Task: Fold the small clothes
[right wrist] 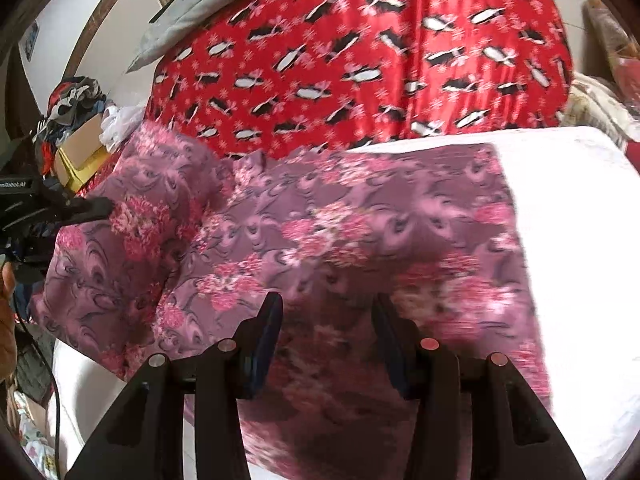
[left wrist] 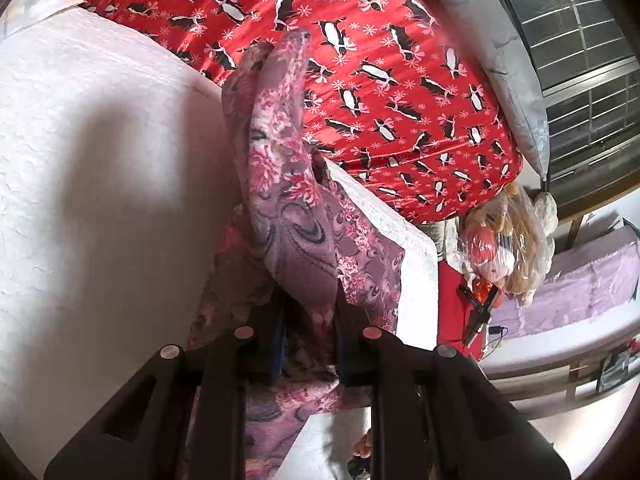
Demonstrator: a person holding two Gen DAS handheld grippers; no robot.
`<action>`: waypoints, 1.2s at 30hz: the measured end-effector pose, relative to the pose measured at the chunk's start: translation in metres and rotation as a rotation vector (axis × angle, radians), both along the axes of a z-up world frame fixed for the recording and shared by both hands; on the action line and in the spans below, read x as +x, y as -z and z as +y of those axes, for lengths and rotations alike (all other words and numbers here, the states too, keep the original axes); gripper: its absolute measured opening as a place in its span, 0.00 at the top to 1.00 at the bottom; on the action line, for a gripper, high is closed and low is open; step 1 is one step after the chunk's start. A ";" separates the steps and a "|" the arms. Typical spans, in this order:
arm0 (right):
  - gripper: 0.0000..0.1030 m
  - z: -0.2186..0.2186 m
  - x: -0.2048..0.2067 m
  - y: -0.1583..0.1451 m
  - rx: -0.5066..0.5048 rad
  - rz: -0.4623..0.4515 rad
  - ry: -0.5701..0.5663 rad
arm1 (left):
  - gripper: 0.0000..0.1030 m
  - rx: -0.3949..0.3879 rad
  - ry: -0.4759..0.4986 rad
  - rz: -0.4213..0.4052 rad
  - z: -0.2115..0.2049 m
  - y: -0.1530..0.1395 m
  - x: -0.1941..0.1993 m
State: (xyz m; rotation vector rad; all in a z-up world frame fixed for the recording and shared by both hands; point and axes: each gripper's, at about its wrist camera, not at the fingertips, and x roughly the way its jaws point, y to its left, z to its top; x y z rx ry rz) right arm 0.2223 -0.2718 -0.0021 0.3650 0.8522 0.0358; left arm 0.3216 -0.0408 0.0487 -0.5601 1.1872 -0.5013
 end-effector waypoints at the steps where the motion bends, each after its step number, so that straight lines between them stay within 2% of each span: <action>1: 0.53 -0.004 -0.002 -0.001 0.001 0.000 0.005 | 0.85 0.002 0.000 -0.001 -0.001 -0.001 -0.001; 4: 0.53 -0.016 -0.006 0.002 0.026 0.010 0.009 | 0.84 0.003 -0.008 -0.001 -0.004 -0.002 0.000; 11: 0.51 -0.015 -0.007 0.009 0.004 0.026 0.003 | 0.84 0.044 -0.029 0.010 0.008 0.010 0.005; 15: 0.51 -0.014 -0.004 0.005 0.035 0.005 0.009 | 0.81 0.062 -0.090 0.008 0.040 0.021 0.014; 18: 0.51 -0.009 0.004 0.004 0.027 -0.002 -0.007 | 0.79 0.134 -0.177 0.012 0.070 0.030 0.023; 22: 0.52 -0.005 0.012 0.015 0.011 0.021 -0.015 | 0.79 0.179 -0.280 0.118 0.121 0.065 0.035; 24: 0.52 -0.003 0.010 0.014 0.001 0.015 -0.013 | 0.79 0.159 -0.311 0.140 0.138 0.073 0.035; 27: 0.52 -0.005 0.009 0.009 0.011 0.004 0.001 | 0.79 0.034 -0.304 0.145 0.154 0.078 0.030; 29: 0.51 -0.007 0.009 0.007 0.028 -0.002 0.012 | 0.71 -0.034 -0.254 0.150 0.154 0.082 0.030; 31: 0.50 -0.006 0.010 0.007 0.038 0.009 0.009 | 0.47 -0.061 -0.197 0.162 0.144 0.086 0.033; 36: 0.50 0.003 0.010 0.009 0.027 0.021 -0.013 | 0.45 -0.076 -0.102 0.204 0.112 0.100 0.040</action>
